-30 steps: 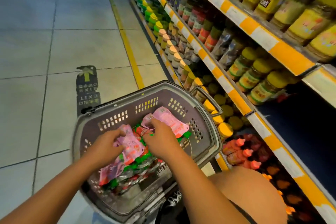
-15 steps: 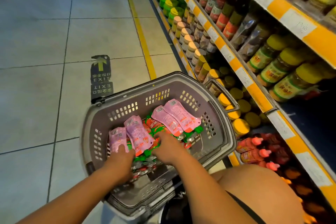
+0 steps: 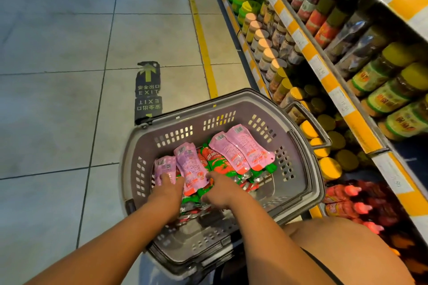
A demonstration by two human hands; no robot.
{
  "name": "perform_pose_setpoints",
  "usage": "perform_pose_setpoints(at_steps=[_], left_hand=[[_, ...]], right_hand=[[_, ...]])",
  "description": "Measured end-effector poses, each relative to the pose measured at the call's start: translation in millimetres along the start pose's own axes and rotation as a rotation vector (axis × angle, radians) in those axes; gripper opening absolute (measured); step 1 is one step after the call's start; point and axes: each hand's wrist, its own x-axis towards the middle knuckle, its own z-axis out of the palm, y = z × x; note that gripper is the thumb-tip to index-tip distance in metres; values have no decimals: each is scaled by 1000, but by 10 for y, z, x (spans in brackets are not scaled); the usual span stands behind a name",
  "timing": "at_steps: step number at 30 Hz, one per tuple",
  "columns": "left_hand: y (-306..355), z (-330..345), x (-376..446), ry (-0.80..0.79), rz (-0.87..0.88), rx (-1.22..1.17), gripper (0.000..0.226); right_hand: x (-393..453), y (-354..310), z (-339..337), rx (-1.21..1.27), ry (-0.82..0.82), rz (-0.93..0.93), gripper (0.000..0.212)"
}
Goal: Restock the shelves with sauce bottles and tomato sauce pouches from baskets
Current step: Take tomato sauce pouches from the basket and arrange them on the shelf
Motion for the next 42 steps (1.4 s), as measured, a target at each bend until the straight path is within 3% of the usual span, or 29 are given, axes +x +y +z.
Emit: perform_pose_setpoints(at_steps=[4,12,21,25,29,34,42], left_hand=[[20,-18,-2,19,3,-14,67],[-64,-182,-105,196,7,-120,70],[-240,-541,-209,526,84,-317,36],[-295,-540,-86,639,148,-434,21],[-332,-537,27,643,141,-524,30],[-347,-531,113,615,140,-586,26],[-393,-633,99,651,103,-841,8]], right_hand=[[136,-15,59,38,-17,-13,77],[312,8,69,132,50,-71,57],[464,-131,271,-185,111,-190,60],[552,-155,400,-384,236,-338,38],[575,-164,412,-519,328,-485,20],[568,-164,360,-596,435,-610,10],[366,-174,175,-328,491,-632,3]])
